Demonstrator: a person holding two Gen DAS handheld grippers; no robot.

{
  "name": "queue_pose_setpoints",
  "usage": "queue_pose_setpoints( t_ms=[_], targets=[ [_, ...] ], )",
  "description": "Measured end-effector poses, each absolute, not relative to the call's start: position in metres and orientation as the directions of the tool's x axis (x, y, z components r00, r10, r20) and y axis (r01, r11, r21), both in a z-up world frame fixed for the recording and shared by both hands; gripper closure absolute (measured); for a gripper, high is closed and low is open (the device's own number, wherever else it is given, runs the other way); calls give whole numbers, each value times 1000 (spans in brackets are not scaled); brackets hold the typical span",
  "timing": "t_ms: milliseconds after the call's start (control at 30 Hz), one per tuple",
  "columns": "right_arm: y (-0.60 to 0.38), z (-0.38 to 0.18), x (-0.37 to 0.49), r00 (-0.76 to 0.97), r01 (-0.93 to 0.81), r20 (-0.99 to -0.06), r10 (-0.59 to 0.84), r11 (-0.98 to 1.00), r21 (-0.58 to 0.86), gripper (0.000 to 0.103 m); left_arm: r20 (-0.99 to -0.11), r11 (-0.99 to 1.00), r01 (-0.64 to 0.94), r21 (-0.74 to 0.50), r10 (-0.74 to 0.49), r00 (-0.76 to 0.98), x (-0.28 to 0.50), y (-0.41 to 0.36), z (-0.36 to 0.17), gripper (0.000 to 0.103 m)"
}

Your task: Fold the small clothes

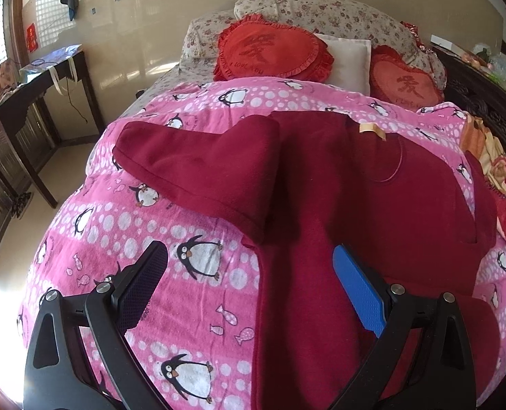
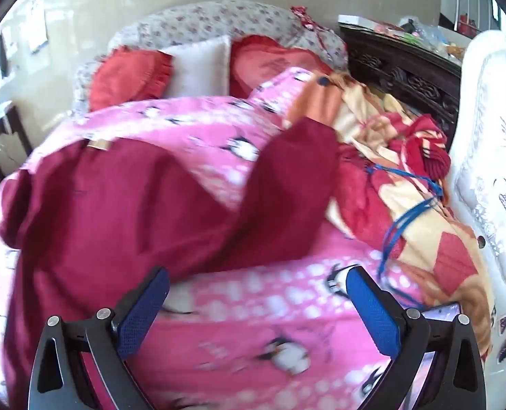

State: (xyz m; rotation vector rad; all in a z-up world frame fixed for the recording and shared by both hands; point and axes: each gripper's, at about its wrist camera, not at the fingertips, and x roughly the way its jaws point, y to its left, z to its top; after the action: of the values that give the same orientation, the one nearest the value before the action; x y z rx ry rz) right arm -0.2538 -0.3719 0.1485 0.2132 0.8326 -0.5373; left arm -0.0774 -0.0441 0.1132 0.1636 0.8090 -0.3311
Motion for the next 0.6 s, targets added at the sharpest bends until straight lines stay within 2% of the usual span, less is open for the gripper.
queue_pose_setpoints(
  t_ms=[333, 600],
  targets=[
    [-306, 173, -217, 571, 502, -733, -370, 863, -44, 1, -715, 909, 416, 18, -279, 641, -94, -70, 129, 5],
    [-274, 181, -193, 581, 446, -706, -405, 884, -140, 1, -722, 909, 416, 9, -282, 632, -95, -73, 126, 5]
  ],
)
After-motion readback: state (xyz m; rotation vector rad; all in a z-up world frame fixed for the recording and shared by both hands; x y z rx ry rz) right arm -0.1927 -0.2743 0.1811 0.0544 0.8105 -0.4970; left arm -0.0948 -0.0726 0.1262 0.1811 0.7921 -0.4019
